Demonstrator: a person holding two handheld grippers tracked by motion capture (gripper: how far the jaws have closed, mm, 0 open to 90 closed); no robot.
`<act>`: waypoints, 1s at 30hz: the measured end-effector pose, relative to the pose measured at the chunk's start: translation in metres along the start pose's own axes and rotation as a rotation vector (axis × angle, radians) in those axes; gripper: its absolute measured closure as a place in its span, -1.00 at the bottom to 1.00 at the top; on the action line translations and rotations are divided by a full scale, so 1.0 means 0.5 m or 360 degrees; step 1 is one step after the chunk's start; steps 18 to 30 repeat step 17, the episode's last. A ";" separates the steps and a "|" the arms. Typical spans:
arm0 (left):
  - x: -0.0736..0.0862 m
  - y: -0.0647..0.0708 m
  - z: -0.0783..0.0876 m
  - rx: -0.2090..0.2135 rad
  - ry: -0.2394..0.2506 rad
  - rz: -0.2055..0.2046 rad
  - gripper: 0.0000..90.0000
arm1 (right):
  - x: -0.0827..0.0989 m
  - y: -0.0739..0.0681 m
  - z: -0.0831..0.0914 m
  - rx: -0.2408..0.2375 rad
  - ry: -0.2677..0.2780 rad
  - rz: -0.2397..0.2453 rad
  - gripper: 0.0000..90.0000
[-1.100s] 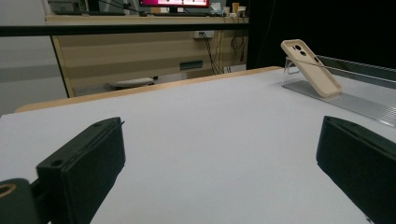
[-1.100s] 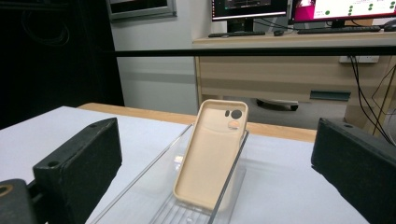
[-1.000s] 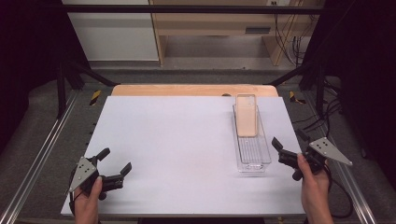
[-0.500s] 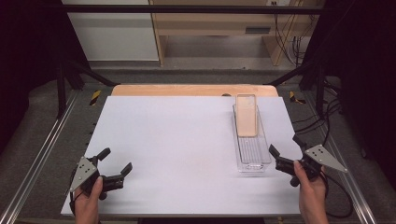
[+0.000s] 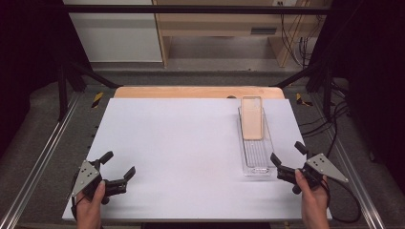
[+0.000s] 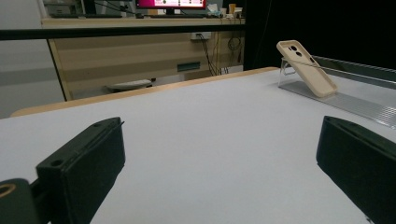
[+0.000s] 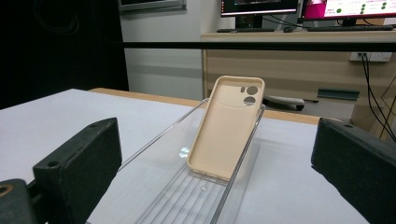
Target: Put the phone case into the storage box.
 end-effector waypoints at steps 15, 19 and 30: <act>-0.004 0.008 0.002 -0.0010 0.0015 -0.0023 -0.97 | 0.035 -0.039 -0.019 -0.0076 -0.0079 0.0187 -0.96; -0.006 0.013 0.002 -0.0009 0.0016 -0.0041 -0.97 | 0.040 -0.040 -0.020 -0.0082 -0.0098 0.0202 -0.95; -0.006 0.013 0.002 -0.0009 0.0016 -0.0041 -0.97 | 0.040 -0.040 -0.020 -0.0082 -0.0098 0.0202 -0.95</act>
Point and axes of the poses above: each handheld gripper's, and its own axes: z roughly backward along the jaws, x roughly out of its underside, y roughly to its right, the point moved 5 cm from there along -z, roughly forward along the jaws, and after that the axes turned 11 degrees about -y, right-handed, at the moved point
